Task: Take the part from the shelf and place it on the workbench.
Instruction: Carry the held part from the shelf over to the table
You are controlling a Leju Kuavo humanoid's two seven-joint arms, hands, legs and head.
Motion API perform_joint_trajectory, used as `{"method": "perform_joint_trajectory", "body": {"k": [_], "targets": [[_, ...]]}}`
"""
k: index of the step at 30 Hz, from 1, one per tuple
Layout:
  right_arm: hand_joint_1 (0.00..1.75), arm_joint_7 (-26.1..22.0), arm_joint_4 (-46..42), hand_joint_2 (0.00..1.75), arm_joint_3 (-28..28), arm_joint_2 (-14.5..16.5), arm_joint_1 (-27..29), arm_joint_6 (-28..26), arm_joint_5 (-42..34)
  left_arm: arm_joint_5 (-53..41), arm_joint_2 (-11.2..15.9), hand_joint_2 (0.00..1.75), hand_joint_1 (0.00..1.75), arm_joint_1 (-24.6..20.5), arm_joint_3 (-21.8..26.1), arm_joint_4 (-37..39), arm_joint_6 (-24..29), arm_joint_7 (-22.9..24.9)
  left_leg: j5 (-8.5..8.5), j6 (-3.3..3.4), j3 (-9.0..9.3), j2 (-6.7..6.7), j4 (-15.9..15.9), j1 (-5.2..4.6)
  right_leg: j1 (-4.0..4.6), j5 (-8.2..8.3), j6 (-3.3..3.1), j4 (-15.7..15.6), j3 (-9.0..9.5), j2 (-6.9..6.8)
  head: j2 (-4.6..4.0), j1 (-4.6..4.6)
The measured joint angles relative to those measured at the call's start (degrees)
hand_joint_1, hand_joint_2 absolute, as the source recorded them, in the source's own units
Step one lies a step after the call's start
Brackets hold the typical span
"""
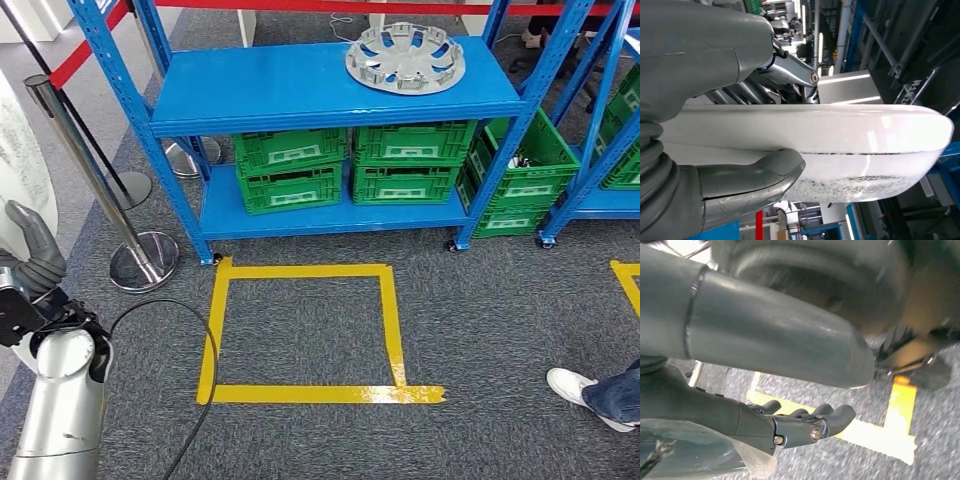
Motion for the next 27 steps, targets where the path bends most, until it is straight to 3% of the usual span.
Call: {"method": "perform_joint_trajectory", "body": {"k": [7, 9, 11, 12, 13, 15, 16, 18, 20, 22, 23, 24, 25, 27], "targets": [[0.0, 0.0, 0.0, 0.0, -0.01, 0.0, 0.03, 0.0, 0.0, 0.02, -0.01, 1.75, 1.75, 0.01, 0.0, 0.0, 0.0, 0.0, 0.03, -0.05, -0.01, 0.0, 0.0, 0.01, 0.01, 0.03, -0.06, 0.0, -0.02, 0.0, 0.0, -0.02], [0.0, -0.01, -0.01, 0.0, -0.01, -0.01, 0.02, 0.02, -0.03, 0.01, 0.01, 1.75, 1.75, 0.0, 0.0, -0.02, 0.0, -0.01, -0.25, -0.25, -0.14, -0.07, 0.27, 0.02, -0.1, 0.27, -0.42, -0.17, -0.04, -0.03, 0.0, -0.06], [0.0, -0.02, -0.02, 0.0, -0.02, -0.04, -0.06, 0.25, -0.06, -0.03, 0.06, 1.75, 1.75, -0.1, 0.01, -0.08, 0.01, -0.09, -2.13, -0.75, -1.11, -0.23, 2.53, 0.12, -0.31, 0.72, -1.1, -0.44, -0.22, -0.1, 0.0, -0.25], [0.0, -0.02, -0.02, 0.0, -0.06, -0.07, -0.09, 0.73, -0.13, -0.09, 0.05, 1.75, 1.75, -0.09, 0.04, -0.1, 0.01, -0.2, -4.56, -1.12, -3.01, -0.32, 7.11, 0.3, -0.34, 1.07, -1.44, -0.5, -0.61, -0.13, 0.0, -0.36], [0.0, -0.07, -0.02, 0.0, -0.1, -0.09, -0.11, 1.37, -0.21, -0.24, -0.01, 1.75, 1.75, -0.14, 0.09, -0.1, 0.01, -0.46, -4.75, -1.13, -2.36, -0.17, 6.79, 0.36, -0.16, 1.45, -1.38, -0.36, -1.15, -0.18, 0.0, -0.44], [0.0, -0.15, -0.02, 0.0, -0.18, -0.09, -0.06, 2.56, -0.38, -0.52, -0.15, 1.75, 1.75, -0.15, 0.24, -0.09, 0.01, -0.98, -3.77, -0.77, -0.64, -0.03, 4.51, 0.38, 0.12, 2.28, -0.84, -0.1, -2.28, -0.43, 0.0, -0.41], [0.0, -0.2, -0.02, 0.0, -0.2, -0.09, -0.02, 2.81, -0.42, -0.59, -0.2, 1.75, 1.75, -0.19, 0.36, -0.09, 0.02, -1.18, -1.75, -0.33, 1.55, -0.05, -0.09, 0.23, 0.18, 2.57, -0.42, -0.04, -2.54, -0.68, 0.0, -0.38], [0.0, -0.2, -0.02, 0.0, -0.32, -0.12, 0.07, 2.94, -0.4, -0.46, -0.3, 1.75, 1.75, -0.12, 0.66, -0.09, 0.02, -1.22, -1.2, 0.35, 1.29, -0.55, -0.39, 0.25, 0.04, 2.33, 0.19, 0.24, -2.99, -0.97, 0.0, -0.36], [0.0, -0.26, -0.02, 0.0, -0.5, -0.17, 0.07, 2.95, -0.36, -0.17, -0.4, 1.75, 1.75, -0.1, 1.03, -0.09, 0.02, -1.25, -0.53, 1.07, 1.12, -1.01, -0.78, 0.42, -0.03, -0.23, 0.71, 3.53, -4.63, -0.65, 0.0, -0.2], [0.0, -0.34, -0.02, 0.0, -0.61, -0.22, 0.09, 2.91, -0.23, 0.26, -0.41, 1.75, 1.75, 0.09, 1.31, -0.09, 0.02, -1.24, -0.11, 1.46, 0.62, -1.54, -0.77, 0.41, -0.08, -4.31, 0.97, 10.79, -7.71, -0.24, 0.0, -0.07], [0.0, -0.4, -0.02, 0.0, -0.61, -0.24, 0.13, 2.89, -0.12, 0.52, -0.37, 1.75, 1.75, 0.3, 1.38, -0.09, 0.02, -1.21, 0.04, 1.54, 0.37, -1.9, -0.73, 0.38, -0.09, -5.68, 1.02, 14.21, -9.1, -0.19, 0.0, -0.08], [0.0, -0.49, -0.02, 0.0, -0.62, -0.27, 0.16, 2.86, 0.03, 0.77, -0.28, 1.75, 1.75, 0.57, 1.4, -0.09, 0.01, -1.15, 0.17, 1.54, 0.16, -2.3, -0.69, 0.36, -0.1, -6.0, 1.05, 16.02, -9.71, -0.15, 0.0, -0.08], [0.0, -0.58, -0.02, 0.0, -0.62, -0.31, 0.19, 2.85, 0.19, 0.96, -0.16, 1.75, 1.75, 0.83, 1.4, -0.1, 0.02, -1.08, 0.27, 1.48, 0.01, -2.8, -0.63, 0.36, -0.12, -5.24, 1.04, 15.66, -9.26, -0.07, 0.0, -0.08], [0.0, -0.77, -0.02, 0.0, -0.63, -0.37, 0.21, 2.85, 0.42, 0.86, 0.01, 1.75, 1.75, 1.13, 1.4, -0.11, 0.01, -0.93, 0.36, 1.29, -0.14, -3.91, -0.42, 0.42, -0.29, -1.69, 0.89, 9.06, -5.43, 1.23, 0.0, -0.08]]}}
